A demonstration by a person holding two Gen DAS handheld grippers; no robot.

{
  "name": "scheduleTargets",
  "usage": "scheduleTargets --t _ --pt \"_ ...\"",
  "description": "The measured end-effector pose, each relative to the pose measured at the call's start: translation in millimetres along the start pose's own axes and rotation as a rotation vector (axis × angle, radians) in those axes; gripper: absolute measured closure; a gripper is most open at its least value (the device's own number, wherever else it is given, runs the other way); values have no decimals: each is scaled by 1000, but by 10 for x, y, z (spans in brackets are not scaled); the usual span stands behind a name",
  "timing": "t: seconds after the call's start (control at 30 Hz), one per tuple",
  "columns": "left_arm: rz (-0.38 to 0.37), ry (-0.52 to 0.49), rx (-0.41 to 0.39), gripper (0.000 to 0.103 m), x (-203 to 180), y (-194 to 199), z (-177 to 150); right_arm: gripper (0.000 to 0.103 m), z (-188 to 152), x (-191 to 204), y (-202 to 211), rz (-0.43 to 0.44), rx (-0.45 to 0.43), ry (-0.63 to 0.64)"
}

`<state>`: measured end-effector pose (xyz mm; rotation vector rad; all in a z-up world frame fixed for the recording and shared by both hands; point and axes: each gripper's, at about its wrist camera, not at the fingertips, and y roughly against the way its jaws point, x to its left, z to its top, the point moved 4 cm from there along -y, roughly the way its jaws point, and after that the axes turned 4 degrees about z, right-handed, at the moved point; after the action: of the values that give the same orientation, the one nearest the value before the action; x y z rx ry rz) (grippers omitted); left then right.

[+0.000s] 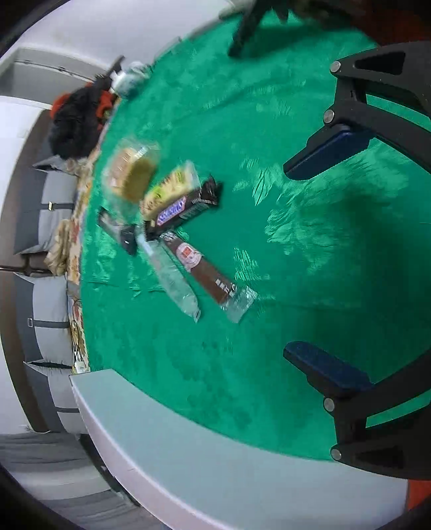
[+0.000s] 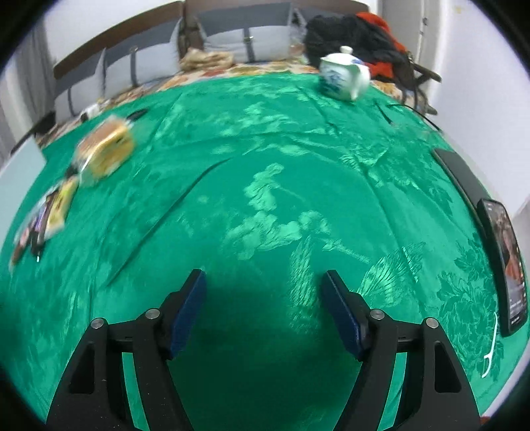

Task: Organize snacks

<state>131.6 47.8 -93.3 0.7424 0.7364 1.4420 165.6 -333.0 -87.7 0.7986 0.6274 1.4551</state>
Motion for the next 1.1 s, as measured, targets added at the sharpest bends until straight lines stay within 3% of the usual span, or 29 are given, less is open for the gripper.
scheduleTargets --t 0.2,0.4,0.6,1.1 --pt "52 -12 14 4 -44 -273 41 15 58 34 -76 -22 -1 21" --pt "43 3 -16 1 45 -322 16 10 72 44 -125 -32 6 6" --pt "49 2 -16 0 44 -325 21 5 406 -43 -387 -44 7 -15" --pt "58 7 -18 0 34 -339 36 4 456 -65 -429 -56 6 -31"
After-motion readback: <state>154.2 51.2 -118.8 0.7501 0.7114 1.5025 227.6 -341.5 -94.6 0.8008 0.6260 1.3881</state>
